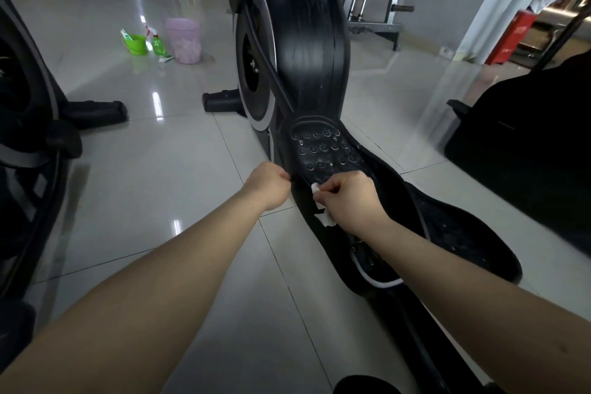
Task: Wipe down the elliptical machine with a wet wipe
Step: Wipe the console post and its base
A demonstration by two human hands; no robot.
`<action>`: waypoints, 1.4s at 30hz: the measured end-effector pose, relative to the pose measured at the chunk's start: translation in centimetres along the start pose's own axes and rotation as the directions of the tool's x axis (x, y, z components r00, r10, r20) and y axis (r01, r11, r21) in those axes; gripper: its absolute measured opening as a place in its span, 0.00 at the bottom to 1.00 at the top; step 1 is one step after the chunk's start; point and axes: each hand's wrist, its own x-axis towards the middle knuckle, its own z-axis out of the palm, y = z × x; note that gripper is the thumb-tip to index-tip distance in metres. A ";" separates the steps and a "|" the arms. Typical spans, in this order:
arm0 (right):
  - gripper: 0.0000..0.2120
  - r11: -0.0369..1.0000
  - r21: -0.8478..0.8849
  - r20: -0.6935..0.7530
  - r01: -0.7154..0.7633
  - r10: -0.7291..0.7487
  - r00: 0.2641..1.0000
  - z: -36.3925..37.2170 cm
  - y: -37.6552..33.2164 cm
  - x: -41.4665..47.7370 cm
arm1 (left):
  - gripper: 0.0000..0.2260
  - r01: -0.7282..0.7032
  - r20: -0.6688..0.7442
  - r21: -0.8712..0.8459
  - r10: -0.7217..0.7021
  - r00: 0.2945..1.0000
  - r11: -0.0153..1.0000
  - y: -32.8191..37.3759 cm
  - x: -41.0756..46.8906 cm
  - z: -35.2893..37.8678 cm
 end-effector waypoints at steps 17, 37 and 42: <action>0.11 0.967 -0.255 -0.055 -0.015 0.001 0.998 6.6 -4.9 15.8 | 0.11 -0.026 0.021 -0.256 0.033 0.999 0.966 -2.0 5.1 -2.4; 0.02 0.978 -0.109 0.016 -0.176 0.178 0.984 5.6 -3.4 9.7 | 0.09 0.291 0.271 -0.295 -0.213 0.939 0.910 -1.7 6.3 -4.9; 0.06 0.969 -0.123 0.037 -0.216 0.222 0.974 6.4 -5.1 13.5 | 0.10 0.385 0.268 -0.274 -0.315 0.911 0.881 -1.3 5.2 -7.3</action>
